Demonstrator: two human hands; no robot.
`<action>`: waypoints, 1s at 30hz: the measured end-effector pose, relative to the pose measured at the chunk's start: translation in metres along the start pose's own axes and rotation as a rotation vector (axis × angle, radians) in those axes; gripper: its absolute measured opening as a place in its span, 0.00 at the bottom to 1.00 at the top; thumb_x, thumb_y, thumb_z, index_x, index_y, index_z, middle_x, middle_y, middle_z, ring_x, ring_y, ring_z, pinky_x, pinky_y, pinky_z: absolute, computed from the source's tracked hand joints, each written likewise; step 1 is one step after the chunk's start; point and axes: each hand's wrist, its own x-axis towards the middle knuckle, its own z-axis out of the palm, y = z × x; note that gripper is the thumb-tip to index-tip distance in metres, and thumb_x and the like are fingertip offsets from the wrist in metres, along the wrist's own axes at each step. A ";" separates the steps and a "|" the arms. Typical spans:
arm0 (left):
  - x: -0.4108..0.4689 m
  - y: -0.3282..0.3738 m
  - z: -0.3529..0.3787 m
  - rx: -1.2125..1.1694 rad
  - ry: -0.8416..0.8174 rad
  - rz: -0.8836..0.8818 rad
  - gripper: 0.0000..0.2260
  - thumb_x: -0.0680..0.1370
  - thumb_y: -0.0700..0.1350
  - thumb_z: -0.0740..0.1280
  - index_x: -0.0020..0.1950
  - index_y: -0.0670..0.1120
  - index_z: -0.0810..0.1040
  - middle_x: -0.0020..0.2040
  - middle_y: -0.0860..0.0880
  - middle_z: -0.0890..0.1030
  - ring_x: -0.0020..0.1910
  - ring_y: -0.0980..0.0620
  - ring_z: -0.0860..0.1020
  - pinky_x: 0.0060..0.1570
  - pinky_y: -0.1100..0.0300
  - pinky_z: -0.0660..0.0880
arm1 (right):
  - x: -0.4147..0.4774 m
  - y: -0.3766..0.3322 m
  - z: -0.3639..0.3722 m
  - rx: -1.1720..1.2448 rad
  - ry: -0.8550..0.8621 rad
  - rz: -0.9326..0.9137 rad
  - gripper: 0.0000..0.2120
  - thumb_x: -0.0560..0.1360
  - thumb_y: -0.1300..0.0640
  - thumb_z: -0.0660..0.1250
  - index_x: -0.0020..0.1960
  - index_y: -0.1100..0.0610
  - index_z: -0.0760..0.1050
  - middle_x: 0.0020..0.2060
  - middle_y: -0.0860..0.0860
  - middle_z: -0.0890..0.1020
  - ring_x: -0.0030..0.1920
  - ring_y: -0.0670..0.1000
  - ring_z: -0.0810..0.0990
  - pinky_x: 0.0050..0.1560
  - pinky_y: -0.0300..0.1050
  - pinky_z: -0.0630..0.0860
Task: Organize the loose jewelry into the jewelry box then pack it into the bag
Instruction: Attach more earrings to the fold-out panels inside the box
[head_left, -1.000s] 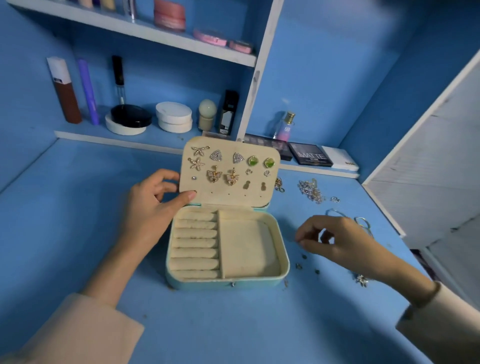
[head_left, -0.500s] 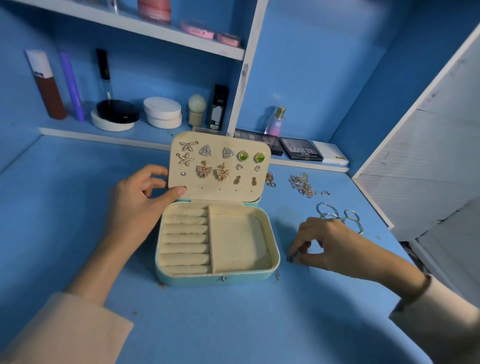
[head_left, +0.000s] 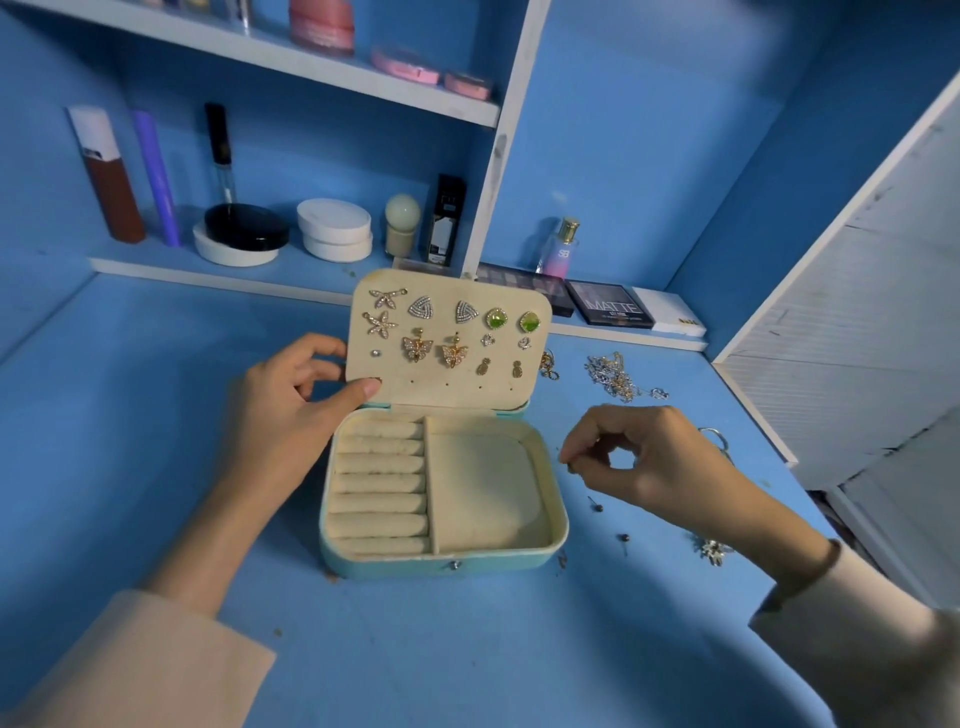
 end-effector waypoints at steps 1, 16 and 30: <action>0.000 0.000 0.000 -0.004 0.003 0.000 0.11 0.69 0.44 0.76 0.40 0.57 0.76 0.38 0.63 0.82 0.31 0.58 0.67 0.32 0.68 0.64 | 0.003 -0.002 0.002 0.029 0.001 -0.003 0.09 0.71 0.66 0.70 0.42 0.52 0.81 0.36 0.47 0.82 0.37 0.48 0.78 0.43 0.38 0.76; -0.001 0.005 0.001 -0.005 0.003 -0.017 0.11 0.69 0.43 0.76 0.41 0.56 0.76 0.33 0.66 0.80 0.28 0.64 0.70 0.31 0.73 0.63 | 0.044 -0.029 0.037 0.247 0.032 -0.004 0.03 0.67 0.55 0.74 0.42 0.51 0.84 0.34 0.45 0.82 0.38 0.47 0.79 0.44 0.38 0.75; -0.003 0.011 0.001 0.036 -0.006 -0.016 0.09 0.69 0.43 0.75 0.43 0.51 0.77 0.38 0.55 0.82 0.29 0.70 0.71 0.31 0.74 0.63 | 0.082 -0.040 0.071 -0.172 0.155 -0.247 0.12 0.72 0.52 0.71 0.36 0.59 0.78 0.30 0.51 0.77 0.35 0.47 0.71 0.38 0.42 0.71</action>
